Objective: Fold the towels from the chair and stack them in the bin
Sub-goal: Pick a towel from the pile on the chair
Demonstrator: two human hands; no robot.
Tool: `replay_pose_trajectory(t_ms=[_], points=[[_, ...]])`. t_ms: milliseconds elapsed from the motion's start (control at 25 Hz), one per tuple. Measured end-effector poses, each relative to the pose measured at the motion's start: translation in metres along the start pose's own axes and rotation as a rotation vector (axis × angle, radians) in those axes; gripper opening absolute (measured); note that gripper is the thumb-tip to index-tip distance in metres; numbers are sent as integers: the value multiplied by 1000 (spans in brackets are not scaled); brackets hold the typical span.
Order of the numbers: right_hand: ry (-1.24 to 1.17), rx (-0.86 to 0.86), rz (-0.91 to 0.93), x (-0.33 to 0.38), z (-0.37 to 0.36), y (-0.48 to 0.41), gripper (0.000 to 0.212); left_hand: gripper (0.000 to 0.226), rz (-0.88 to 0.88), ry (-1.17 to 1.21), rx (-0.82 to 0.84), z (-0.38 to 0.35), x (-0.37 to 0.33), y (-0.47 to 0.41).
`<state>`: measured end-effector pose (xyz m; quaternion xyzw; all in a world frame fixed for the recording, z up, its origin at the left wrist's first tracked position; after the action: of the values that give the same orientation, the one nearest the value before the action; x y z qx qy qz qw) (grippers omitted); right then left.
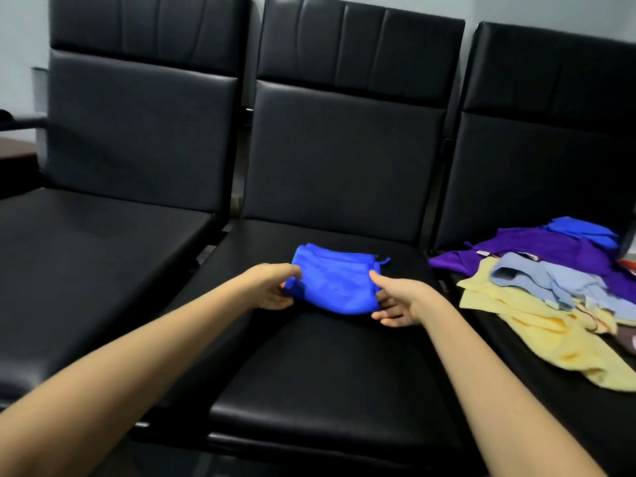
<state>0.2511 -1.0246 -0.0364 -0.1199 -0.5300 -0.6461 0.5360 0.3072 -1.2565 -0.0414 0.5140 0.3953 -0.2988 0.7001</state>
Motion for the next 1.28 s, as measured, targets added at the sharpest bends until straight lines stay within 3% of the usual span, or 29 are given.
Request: replay_pose_trajectory(t_ms=[160, 240, 360, 440, 520, 680, 800, 880, 1040, 1200, 1280], points=[[433, 8, 7, 0, 2, 8, 30, 32, 140, -660, 114, -2, 8, 14], [549, 53, -8, 3, 6, 16, 40, 45, 165, -930, 185, -1, 4, 22], [639, -102, 90, 23, 20, 13, 49, 48, -73, -1143, -45, 10, -30, 18], [629, -277, 291, 42, 15, 5, 37, 39, -263, -1012, -243, 14, -44, 12], [567, -375, 401, 42, 1, -4, 27, 27, -316, -709, -328, 14, -33, 1], [561, -439, 481, 32, -12, -8, 48, 7, -496, -263, -506, 11, -29, 5], [415, -465, 568, 41, -4, -7, 65, 16, -773, 6, -251, -11, -60, 13], [205, -367, 560, 42, -1, -12, 79, 17, -831, 98, -9, -28, -75, 17], [-246, -73, 477, 40, -10, -22, 77, 5, -747, 230, 223, -42, -88, 16], [-533, 19, 397, 46, -9, -23, 66, 8, -580, 503, 419, -45, -89, 11], [-584, 130, 354, 45, -15, -19, 62, 20, -507, 646, 514, -47, -89, 14]])
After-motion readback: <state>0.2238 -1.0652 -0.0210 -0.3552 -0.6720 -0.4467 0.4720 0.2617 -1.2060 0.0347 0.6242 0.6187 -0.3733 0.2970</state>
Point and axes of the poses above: each hand's wrist, its own y-axis away from the middle knuckle, its own z-axis out of the back of the hand, x = y × z, the point moved 9 cm from there along -y, towards the middle knuckle, and after that the axes turned 1 degree about y, right-handed, at the moved point
